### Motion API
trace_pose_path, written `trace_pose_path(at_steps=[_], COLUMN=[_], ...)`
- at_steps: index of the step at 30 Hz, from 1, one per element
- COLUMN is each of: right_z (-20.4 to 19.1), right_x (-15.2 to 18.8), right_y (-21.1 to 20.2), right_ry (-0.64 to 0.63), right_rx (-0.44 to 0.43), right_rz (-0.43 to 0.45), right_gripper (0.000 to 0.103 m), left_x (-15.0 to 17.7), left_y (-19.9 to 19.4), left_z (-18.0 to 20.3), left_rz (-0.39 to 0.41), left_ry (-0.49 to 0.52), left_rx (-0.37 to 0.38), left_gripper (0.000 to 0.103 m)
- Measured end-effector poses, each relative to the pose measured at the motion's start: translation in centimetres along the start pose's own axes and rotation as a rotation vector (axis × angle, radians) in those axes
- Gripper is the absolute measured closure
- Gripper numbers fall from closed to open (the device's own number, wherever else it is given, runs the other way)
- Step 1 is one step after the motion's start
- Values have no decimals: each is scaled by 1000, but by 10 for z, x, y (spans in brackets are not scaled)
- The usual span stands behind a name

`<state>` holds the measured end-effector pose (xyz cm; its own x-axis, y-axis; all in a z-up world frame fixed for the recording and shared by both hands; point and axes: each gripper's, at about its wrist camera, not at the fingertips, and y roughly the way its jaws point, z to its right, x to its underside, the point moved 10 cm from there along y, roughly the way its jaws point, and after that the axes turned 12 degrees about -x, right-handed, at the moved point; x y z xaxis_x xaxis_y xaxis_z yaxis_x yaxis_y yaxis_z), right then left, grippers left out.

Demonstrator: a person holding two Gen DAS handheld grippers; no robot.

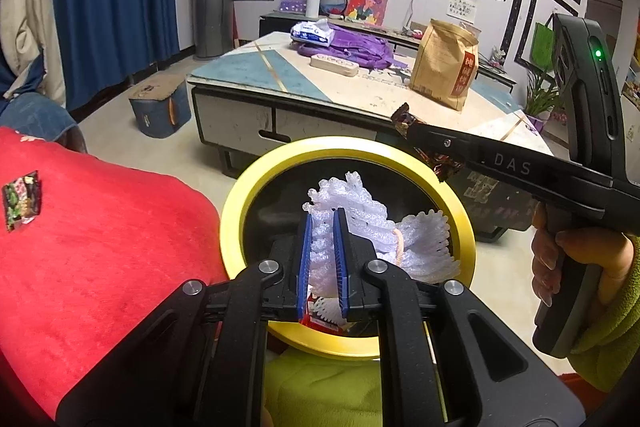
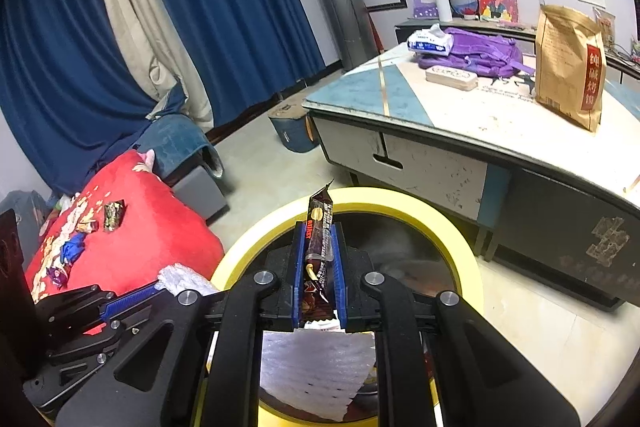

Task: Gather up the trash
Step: 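Carry the wrapper in the right tool and foam net in the left tool to the bin, then open both tools over the bin to drop the wrapper and foam net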

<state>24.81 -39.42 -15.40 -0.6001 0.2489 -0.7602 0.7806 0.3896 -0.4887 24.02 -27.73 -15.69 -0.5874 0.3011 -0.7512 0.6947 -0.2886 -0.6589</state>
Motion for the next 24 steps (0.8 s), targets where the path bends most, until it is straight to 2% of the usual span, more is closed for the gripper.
trace_pose_path(at_steps=[9, 11, 13, 16, 20, 23, 24], right_z=[11, 12, 14, 16, 18, 21, 22], right_x=[6, 7, 6, 6, 5, 3, 3], right_y=[8, 8, 8, 6, 2, -1, -2], right_ry=[37, 45, 52, 55, 63, 68, 71], right_rx=[11, 12, 14, 16, 25, 34, 37], right_rz=[-23, -24, -24, -20, -8, 3, 7], right_gripper=[86, 83, 74, 71, 65, 60, 55], left_x=[9, 10, 10, 9, 9, 8, 7], left_y=[11, 12, 12, 11, 10, 9, 8], left_z=[5, 6, 6, 6, 4, 2, 0], left_rz=[-40, -48, -49, -48, -49, -49, -47], left_ry=[7, 7, 6, 7, -2, -11, -19], left_rx=[27, 35, 39, 35, 36, 32, 33], left_gripper=[96, 95, 90, 87, 74, 56, 54])
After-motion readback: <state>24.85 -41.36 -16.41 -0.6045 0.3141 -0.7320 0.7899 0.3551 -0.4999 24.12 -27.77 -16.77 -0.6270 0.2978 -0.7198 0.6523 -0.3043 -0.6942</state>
